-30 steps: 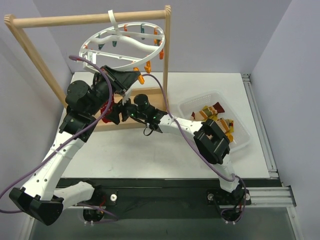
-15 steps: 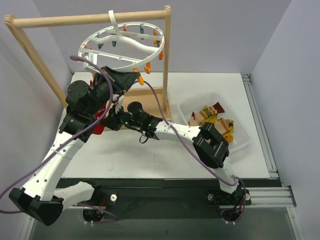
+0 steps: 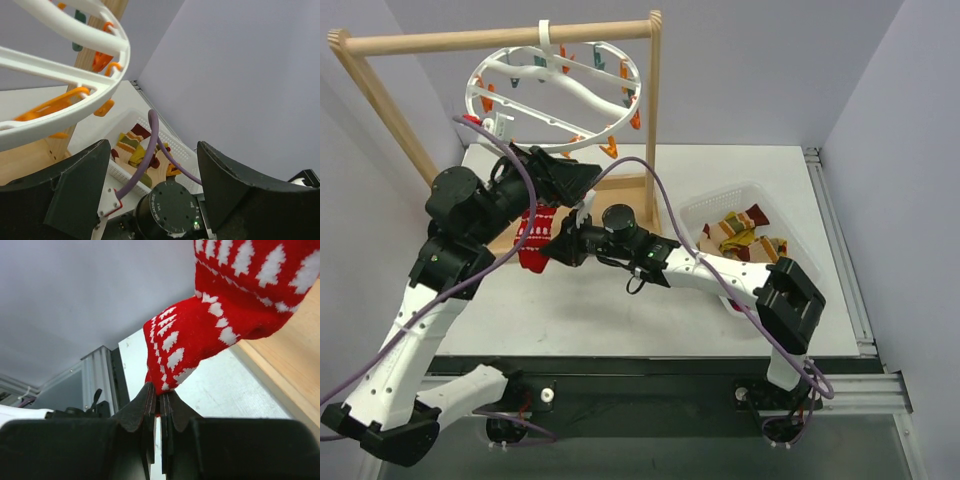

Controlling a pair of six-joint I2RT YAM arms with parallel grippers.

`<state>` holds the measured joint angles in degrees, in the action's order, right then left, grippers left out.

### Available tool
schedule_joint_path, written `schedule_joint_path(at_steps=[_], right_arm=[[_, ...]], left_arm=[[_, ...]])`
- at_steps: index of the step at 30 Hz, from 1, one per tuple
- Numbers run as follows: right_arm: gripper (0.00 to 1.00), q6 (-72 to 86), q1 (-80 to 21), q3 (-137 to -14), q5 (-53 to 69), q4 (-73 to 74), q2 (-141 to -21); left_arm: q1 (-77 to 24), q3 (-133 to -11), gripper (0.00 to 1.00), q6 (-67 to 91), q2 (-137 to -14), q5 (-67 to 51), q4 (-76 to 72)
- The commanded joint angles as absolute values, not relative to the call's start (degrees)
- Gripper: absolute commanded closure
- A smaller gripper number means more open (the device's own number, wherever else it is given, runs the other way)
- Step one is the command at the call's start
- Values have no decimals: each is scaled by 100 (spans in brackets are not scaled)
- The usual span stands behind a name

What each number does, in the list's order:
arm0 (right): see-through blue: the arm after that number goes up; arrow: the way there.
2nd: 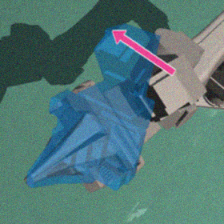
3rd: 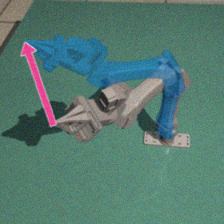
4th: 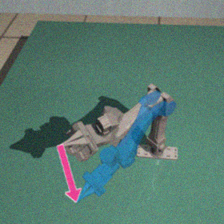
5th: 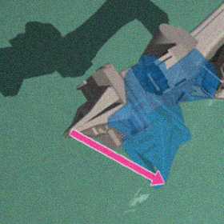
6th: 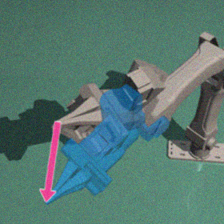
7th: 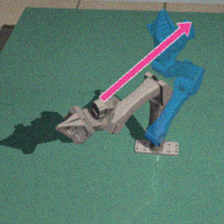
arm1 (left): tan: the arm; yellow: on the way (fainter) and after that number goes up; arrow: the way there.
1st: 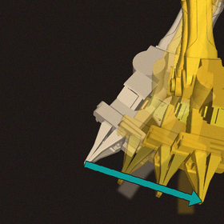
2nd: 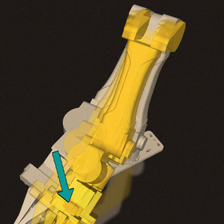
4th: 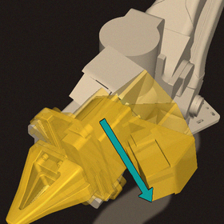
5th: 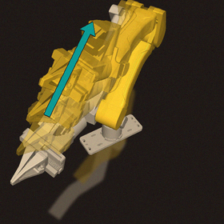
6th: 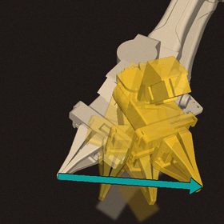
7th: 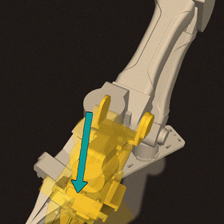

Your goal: Remove the socks clipped to the hanger

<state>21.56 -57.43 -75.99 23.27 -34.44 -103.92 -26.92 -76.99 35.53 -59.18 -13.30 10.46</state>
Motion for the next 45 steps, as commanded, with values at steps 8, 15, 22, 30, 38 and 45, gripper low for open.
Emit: schedule_joint_path(at_steps=[8,15,22,30,38,45], right_arm=[[100,2549,-5748,-7251,3180,-2981,-9396],[100,2540,-5730,-7620,4050,-1574,-8799],[100,2654,-5687,-7655,4956,-1248,-8192],[100,2979,-5222,-7620,5405,-1265,-7761],[100,3428,-4790,-7453,5774,-1591,-7436],[100,3603,-4632,-7453,5994,-1679,-7260]], left_arm=[[-2681,-9008,25,1531,-5045,-169,2952],[-2681,-9070,19,1467,-5150,492,3243],[-2663,-9061,7,2432,-5247,931,3322],[-2365,-8965,10,3550,-5458,318,3139],[-2013,-8307,15,4210,-5546,-316,2365],[-1907,-7577,28,4105,-5537,-685,1328]])
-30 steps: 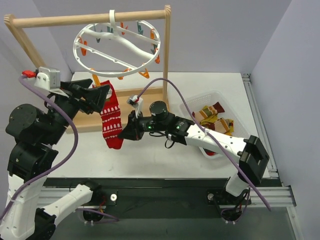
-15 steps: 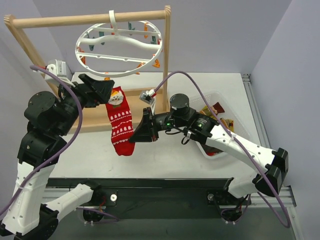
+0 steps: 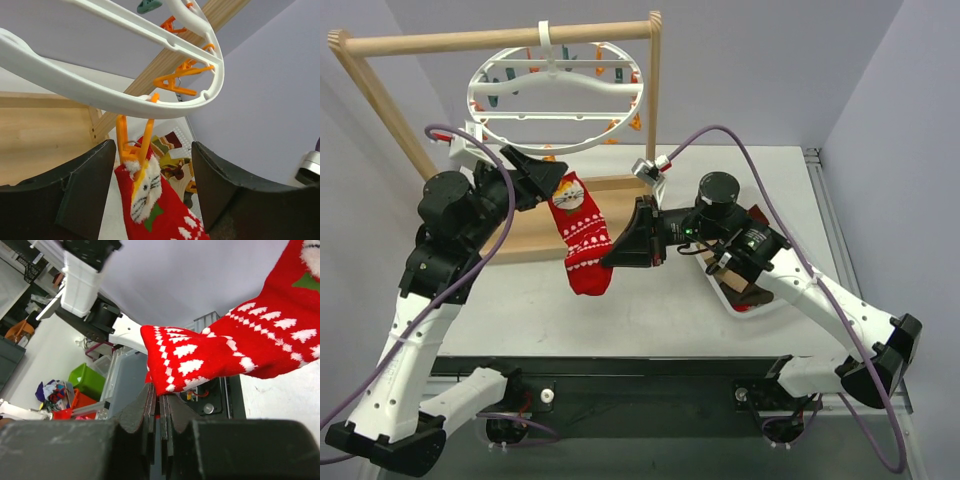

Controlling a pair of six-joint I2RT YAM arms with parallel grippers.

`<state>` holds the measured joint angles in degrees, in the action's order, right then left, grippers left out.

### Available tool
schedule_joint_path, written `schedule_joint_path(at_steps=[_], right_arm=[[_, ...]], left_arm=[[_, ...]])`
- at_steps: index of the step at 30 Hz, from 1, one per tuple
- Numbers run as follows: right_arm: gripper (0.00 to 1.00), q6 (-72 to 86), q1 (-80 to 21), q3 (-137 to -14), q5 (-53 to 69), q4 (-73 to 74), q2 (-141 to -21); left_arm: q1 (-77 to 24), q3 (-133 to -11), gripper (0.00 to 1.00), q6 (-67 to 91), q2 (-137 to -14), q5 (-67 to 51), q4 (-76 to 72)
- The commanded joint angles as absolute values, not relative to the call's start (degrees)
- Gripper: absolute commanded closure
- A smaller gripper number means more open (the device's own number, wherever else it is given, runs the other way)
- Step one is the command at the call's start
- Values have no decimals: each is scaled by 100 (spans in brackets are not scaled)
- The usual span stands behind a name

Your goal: Remove the socks clipped to the hanger

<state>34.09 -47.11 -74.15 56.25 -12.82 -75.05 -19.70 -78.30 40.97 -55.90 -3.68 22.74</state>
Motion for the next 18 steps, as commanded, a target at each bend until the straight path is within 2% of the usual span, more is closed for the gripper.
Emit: schedule_joint_path(at_steps=[1,12,18], right_arm=[[100,3604,-4623,-7453,6038,-1687,-7242],[100,3665,-4526,-7383,6117,-1679,-7146],[100,3656,-4518,-7251,6073,-1679,-6988]], left_arm=[[-1890,-7567,29,4104,-5572,-712,1310],[-1872,-7330,35,4131,-5765,-887,643],[-1872,-7330,49,4201,-5924,-958,519]])
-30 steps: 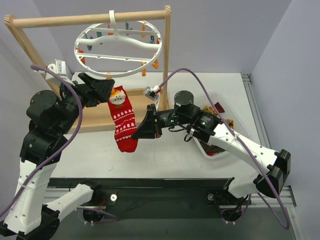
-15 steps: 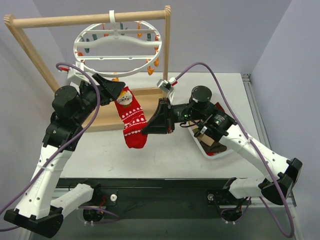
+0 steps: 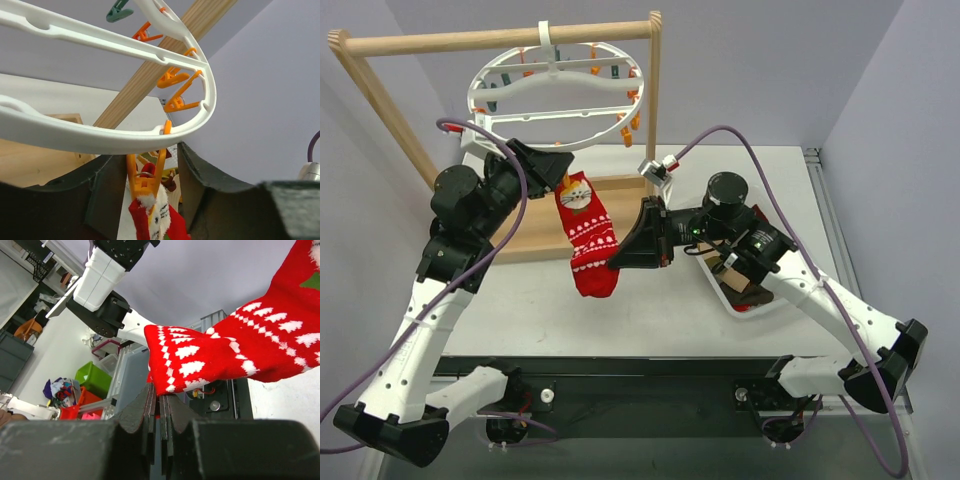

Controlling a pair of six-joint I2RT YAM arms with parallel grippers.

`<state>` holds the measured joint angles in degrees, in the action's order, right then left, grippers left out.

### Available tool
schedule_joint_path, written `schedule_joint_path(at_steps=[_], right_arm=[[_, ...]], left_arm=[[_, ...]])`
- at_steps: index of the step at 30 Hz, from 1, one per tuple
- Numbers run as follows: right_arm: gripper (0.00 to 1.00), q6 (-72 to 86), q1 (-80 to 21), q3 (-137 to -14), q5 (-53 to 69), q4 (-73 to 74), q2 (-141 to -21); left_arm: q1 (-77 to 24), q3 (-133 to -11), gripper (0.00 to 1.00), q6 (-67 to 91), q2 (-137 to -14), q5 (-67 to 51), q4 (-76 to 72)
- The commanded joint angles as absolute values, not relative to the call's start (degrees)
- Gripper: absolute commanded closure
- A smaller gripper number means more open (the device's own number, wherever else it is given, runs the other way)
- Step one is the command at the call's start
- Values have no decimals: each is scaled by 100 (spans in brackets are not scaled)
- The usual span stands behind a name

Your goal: Remove the socks clipped to the hanger

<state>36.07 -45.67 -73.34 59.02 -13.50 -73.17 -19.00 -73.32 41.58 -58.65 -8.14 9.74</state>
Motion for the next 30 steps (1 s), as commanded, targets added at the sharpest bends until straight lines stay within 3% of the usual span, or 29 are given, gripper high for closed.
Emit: schedule_joint_path(at_steps=[1,9,15,17,19,20,23,30], right_arm=[[100,3656,-4509,-7225,6056,-1679,-6970],[100,3551,-4404,-6760,5854,-1530,-6628],[100,3332,-3922,-6276,5336,-872,-6171],[100,3270,-3693,-6144,5116,-399,-5995],[100,3112,-3236,-6126,4660,111,-5924],[100,3068,-3086,-6143,4519,567,-5854],[100,2954,-2427,-6144,4027,1324,-5722],[100,2540,-1363,-6179,2620,2495,-5502]], left_arm=[[-1872,-7321,52,4210,-5924,-975,501],[-1872,-7304,90,4166,-5924,-967,518],[-1872,-7269,97,4113,-5889,-940,589],[-1872,-7233,91,4122,-5880,-967,606],[-1872,-7198,77,4096,-5845,-941,641],[-1863,-7181,64,4078,-5836,-897,737],[-1881,-7181,49,3877,-5757,-853,948],[-2127,-7242,26,2815,-5424,-721,1634]])
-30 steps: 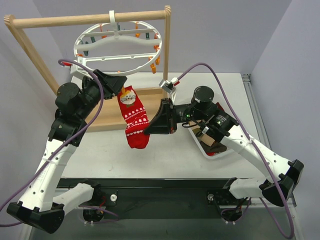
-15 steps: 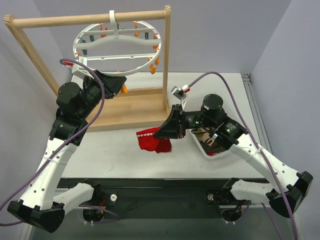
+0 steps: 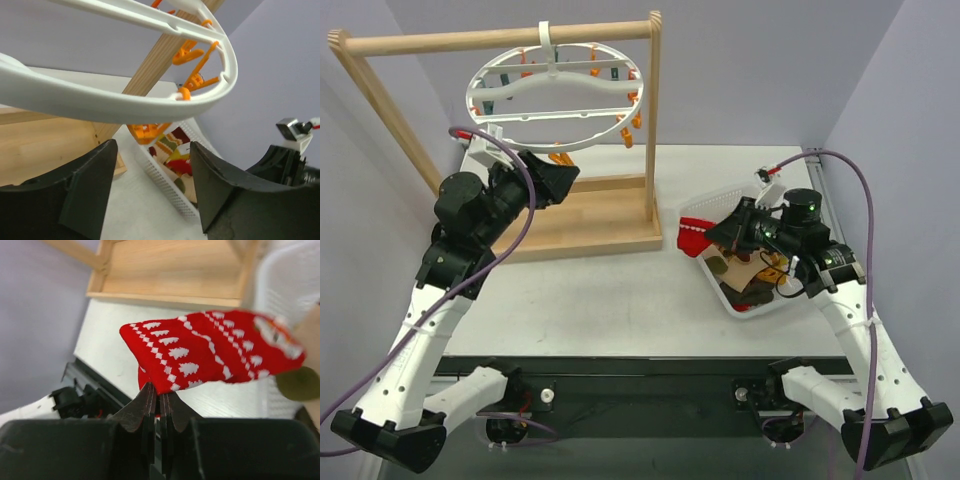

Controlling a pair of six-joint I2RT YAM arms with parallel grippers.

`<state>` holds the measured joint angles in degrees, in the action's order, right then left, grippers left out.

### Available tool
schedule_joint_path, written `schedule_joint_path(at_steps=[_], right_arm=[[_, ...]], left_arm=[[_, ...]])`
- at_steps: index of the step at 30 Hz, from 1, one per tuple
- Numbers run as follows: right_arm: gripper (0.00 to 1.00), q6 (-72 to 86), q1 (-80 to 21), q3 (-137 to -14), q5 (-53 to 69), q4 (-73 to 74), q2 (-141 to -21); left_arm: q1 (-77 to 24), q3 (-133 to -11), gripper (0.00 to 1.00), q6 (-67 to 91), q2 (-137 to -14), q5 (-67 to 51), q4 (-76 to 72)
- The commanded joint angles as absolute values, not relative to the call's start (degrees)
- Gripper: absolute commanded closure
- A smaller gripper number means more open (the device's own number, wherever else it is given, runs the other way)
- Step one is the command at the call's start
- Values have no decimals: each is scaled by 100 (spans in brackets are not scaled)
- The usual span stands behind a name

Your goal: Remove the socks clipped to the hanger

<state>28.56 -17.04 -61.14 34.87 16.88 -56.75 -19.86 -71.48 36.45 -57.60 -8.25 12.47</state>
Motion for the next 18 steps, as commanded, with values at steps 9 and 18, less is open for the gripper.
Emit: schedule_joint_path(at_steps=[9,18], right_arm=[[86,2391,-976,-6065,1943,2909,-5880],[54,2303,-958,-5810,1521,2988,-6064]], left_arm=[[-2583,-7383,7,1364,-5002,-88,2495],[-3216,-6918,5,422,-4623,-1357,2497]])
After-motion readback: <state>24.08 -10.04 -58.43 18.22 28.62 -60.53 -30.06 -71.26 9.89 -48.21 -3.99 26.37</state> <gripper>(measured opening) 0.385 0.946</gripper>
